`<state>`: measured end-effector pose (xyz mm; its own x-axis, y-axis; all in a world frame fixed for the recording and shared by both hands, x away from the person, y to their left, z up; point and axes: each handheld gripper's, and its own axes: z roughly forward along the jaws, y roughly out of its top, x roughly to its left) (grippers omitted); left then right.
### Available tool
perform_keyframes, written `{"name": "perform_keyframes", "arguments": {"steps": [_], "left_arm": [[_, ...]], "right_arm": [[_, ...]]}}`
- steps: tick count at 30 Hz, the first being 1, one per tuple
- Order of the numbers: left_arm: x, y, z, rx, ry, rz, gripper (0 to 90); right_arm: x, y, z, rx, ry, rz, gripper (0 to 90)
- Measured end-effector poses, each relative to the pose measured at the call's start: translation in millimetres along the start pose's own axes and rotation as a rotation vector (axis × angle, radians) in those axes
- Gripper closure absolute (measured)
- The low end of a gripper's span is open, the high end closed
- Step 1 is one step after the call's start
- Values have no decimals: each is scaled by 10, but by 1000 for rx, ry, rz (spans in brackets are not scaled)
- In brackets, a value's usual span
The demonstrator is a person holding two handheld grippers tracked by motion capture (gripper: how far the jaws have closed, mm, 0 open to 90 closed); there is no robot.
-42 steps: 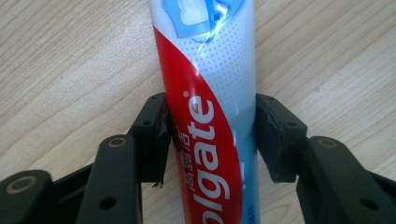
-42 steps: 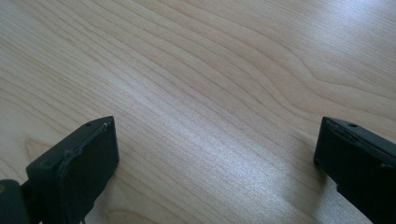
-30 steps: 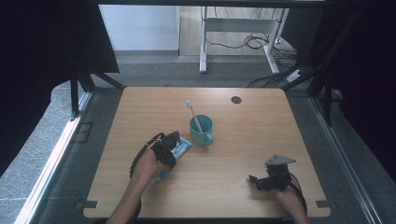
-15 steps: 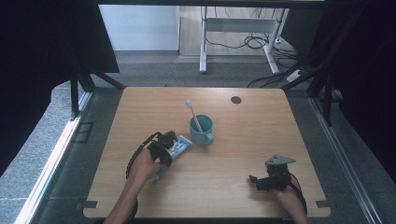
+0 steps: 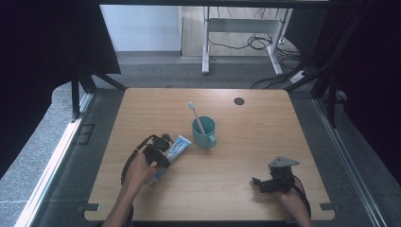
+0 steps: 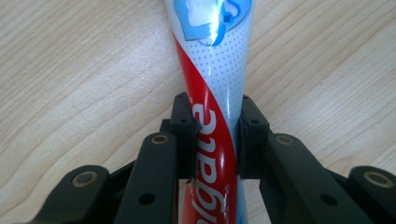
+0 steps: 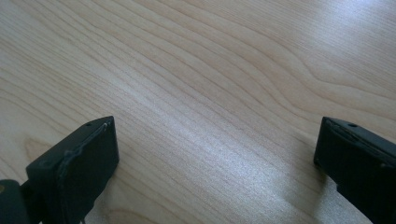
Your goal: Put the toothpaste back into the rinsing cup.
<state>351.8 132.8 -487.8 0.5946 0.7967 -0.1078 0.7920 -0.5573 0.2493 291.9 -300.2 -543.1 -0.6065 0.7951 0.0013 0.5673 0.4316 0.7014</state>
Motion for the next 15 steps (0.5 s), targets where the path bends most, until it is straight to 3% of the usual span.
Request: {"name": "perform_keyframes", "arguments": {"steps": [15], "left_arm": [[13, -185, -280, -179, -45, 27, 732]], "right_arm": [[0, 0, 0, 0, 1, 0, 0]]}}
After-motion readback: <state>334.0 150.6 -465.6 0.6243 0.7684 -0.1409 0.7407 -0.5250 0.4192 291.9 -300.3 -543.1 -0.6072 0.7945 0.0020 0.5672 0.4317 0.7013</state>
